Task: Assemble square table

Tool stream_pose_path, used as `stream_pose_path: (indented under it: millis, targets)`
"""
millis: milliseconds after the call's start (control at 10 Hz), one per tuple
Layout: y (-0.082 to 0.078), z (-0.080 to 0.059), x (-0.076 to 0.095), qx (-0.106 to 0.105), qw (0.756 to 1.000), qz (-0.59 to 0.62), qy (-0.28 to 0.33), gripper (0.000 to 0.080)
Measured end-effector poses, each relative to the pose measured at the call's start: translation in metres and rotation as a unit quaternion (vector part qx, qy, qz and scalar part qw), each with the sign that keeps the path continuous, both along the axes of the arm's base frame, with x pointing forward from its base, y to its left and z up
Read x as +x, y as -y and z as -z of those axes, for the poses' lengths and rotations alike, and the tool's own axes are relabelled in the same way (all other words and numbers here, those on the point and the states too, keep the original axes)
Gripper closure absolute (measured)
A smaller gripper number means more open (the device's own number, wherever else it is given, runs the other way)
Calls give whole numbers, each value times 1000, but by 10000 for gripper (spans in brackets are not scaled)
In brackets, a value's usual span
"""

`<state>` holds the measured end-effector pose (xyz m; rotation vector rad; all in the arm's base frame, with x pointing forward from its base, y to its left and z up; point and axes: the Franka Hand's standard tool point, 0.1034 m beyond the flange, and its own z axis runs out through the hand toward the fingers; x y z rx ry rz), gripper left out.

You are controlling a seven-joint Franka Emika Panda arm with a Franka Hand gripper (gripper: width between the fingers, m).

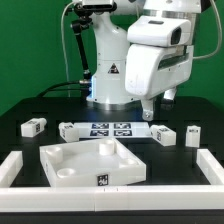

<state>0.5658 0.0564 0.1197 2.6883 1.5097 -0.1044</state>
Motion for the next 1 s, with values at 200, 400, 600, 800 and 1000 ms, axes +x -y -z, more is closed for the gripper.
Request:
stream_pose_path:
  millis: [200, 400, 600, 800, 1000]
  targets:
    - [0, 0, 0, 0, 1000, 0, 0, 150]
    - [2, 1, -2, 1, 1000, -16, -2, 150]
    - [27, 7, -47, 5, 993, -114, -9, 150]
    - [70, 27, -84, 16, 972, -230, -37, 150]
    - [105, 45, -100, 35, 936, -345, -58, 150]
